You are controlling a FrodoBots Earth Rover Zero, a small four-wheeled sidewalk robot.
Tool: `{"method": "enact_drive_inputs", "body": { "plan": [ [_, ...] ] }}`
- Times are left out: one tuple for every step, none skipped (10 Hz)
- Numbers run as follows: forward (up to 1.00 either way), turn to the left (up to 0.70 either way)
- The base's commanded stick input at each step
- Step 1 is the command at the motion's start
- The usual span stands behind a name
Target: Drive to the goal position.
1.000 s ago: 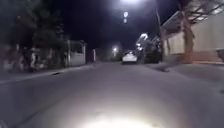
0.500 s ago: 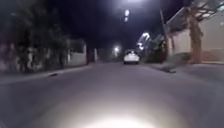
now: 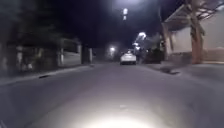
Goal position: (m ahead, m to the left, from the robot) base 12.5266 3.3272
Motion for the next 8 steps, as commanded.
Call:
{"method": "enact_drive_inputs", "body": {
  "plan": [
    [1.00, 0.00],
    [1.00, 0.00],
    [1.00, 0.00],
    [1.00, 0.00],
    [1.00, 0.00],
    [1.00, 0.00],
    [1.00, 0.00],
    [1.00, 0.00]
  ]
}}
